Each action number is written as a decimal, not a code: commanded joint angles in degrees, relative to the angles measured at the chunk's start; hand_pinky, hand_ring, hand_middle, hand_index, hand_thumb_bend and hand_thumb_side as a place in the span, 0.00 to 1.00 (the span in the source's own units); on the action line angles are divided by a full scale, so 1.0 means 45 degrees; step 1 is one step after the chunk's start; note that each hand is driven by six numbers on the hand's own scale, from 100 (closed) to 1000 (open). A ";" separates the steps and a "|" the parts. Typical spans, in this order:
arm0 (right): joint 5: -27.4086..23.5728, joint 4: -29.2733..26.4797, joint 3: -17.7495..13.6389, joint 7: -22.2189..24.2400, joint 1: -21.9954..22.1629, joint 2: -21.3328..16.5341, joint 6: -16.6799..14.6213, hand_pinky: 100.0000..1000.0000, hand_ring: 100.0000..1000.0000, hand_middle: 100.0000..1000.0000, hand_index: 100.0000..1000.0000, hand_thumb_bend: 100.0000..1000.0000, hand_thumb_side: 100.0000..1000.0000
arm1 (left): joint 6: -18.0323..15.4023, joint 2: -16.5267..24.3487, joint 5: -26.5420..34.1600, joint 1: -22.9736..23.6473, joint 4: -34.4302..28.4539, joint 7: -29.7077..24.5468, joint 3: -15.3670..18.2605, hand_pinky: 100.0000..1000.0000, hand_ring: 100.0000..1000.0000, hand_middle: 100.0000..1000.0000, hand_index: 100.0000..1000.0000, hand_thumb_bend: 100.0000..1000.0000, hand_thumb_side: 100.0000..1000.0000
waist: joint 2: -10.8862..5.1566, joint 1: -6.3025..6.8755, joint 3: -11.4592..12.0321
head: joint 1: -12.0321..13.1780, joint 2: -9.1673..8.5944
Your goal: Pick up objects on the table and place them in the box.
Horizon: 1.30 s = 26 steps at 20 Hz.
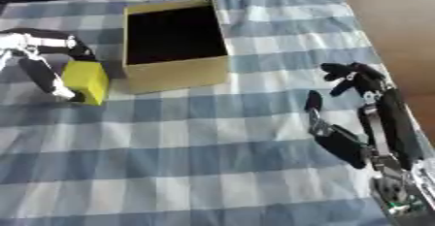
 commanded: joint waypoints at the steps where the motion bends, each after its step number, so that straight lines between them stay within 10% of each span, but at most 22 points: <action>1: 0.0045 -0.0191 -0.0064 -0.0020 -0.0119 -0.0103 0.0062 0.86 0.45 0.55 0.78 0.00 0.35 | 0.0052 0.0224 -0.0028 -0.0181 -0.0031 -0.0108 0.0226 0.84 0.61 0.44 0.61 0.35 0.00 | -0.0177 -0.0024 -0.0022 | -0.0027 0.0087; 18: -0.0062 -0.0191 -0.0170 -0.0012 0.0066 -0.0216 0.0074 0.86 0.45 0.55 0.77 0.00 0.35 | 0.0675 0.1226 0.0199 -0.0832 -0.1885 0.0923 0.0689 0.79 0.56 0.36 0.51 0.18 0.00 | -0.0499 0.0005 0.0166 | 0.0050 0.0041; 26: -0.0107 -0.0191 -0.0127 0.0048 -0.0181 -0.0286 -0.0031 0.86 0.45 0.55 0.78 0.00 0.35 | 0.0812 0.0920 0.0508 -0.1827 -0.2788 0.3413 0.0857 0.82 0.55 0.35 0.54 0.08 0.00 | -0.0259 0.0124 -0.0077 | 0.0218 -0.0422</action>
